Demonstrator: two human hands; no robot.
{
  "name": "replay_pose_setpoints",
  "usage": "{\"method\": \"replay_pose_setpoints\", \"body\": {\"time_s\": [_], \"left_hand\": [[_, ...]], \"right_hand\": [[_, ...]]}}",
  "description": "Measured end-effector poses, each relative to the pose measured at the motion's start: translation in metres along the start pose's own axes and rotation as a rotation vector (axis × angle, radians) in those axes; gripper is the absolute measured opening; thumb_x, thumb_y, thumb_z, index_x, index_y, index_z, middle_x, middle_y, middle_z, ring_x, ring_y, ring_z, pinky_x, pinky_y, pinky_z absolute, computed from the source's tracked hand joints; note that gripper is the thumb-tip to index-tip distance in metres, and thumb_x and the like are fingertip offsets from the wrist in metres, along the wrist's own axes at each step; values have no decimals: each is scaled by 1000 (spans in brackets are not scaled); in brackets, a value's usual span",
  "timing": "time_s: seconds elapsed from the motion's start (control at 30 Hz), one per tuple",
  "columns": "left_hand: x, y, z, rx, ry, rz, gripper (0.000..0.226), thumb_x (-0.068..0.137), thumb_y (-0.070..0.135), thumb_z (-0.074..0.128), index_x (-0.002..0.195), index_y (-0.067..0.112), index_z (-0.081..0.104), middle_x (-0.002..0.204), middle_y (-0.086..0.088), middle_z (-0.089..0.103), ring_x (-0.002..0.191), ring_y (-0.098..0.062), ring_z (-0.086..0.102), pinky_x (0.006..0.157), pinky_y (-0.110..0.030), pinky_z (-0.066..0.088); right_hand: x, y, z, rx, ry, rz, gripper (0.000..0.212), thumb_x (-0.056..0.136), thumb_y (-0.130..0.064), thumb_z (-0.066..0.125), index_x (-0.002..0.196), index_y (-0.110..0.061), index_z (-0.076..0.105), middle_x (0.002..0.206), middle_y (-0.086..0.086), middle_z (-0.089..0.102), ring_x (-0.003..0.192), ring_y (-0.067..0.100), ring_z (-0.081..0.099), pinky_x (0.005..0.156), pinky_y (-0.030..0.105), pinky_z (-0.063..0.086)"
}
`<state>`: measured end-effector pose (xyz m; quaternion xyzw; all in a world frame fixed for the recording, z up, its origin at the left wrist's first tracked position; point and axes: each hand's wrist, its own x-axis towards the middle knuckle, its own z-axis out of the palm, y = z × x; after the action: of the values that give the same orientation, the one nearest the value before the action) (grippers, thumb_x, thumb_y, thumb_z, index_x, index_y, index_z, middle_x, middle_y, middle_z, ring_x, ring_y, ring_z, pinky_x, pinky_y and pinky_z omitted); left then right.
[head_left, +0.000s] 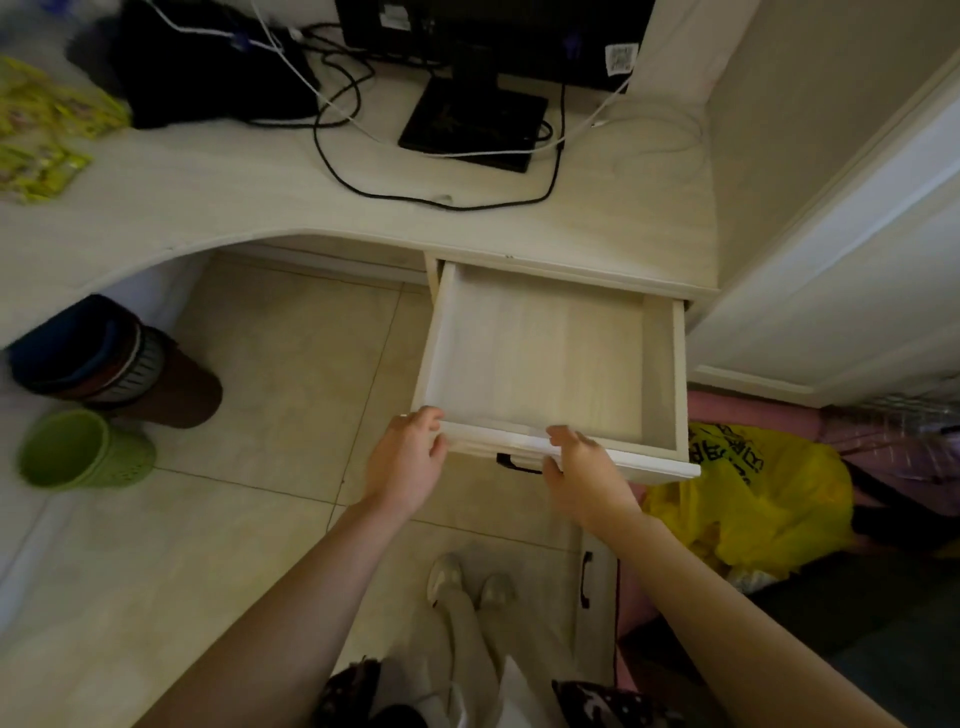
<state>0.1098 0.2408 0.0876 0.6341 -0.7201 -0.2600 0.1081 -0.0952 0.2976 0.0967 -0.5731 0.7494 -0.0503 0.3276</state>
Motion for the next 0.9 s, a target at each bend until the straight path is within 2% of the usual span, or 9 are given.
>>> {"method": "replay_pose_setpoints", "body": {"time_s": [0.1,0.33,0.57,0.67,0.77,0.83,0.9], "left_hand": [[-18,-6,-18,-31,76,-58,28,93,22,56,121,19,60,102,1,68,84,-13,61,63,-21,43],[-48,-49,-56,-73,200,-230,29,95,27,53,121,18,59,96,-3,66,83,-15,61,71,-29,52],[-55,-125,-103,-92,312,-426,27,95,28,49,120,22,59,102,-2,65,86,-16,61,71,-22,42],[-53,-166,-127,-93,334,-479,27,96,30,49,120,23,58,105,-1,65,90,-16,61,74,-24,46],[-46,-210,-153,-96,363,-540,26,95,30,49,119,24,57,102,2,64,90,-14,59,74,-26,46],[-41,-238,-171,-101,380,-565,25,95,29,50,118,23,58,101,3,64,92,-14,59,73,-25,43],[-33,-261,-190,-100,392,-571,25,95,28,51,118,23,59,100,3,64,94,-15,60,74,-25,44]], "right_hand": [[-1,-25,-5,-21,23,-72,42,97,-25,44,138,-18,39,129,5,57,115,23,56,93,37,51],[7,-99,6,-117,24,-213,37,98,-30,45,134,-22,41,124,1,60,103,18,62,87,32,54],[37,-199,41,-187,-108,-368,37,98,-26,42,134,-17,43,121,5,60,105,20,60,85,26,48],[50,-244,58,-203,-151,-409,37,99,-25,40,135,-15,40,113,7,61,94,19,60,79,27,47],[66,-287,78,-219,-181,-431,37,99,-26,38,135,-16,39,110,4,59,78,12,53,65,22,43],[76,-315,88,-222,-185,-446,39,99,-26,38,136,-16,39,116,4,58,81,12,53,64,22,42],[87,-342,96,-202,-184,-466,40,99,-26,39,137,-15,39,121,6,58,92,16,58,71,28,49]]}}
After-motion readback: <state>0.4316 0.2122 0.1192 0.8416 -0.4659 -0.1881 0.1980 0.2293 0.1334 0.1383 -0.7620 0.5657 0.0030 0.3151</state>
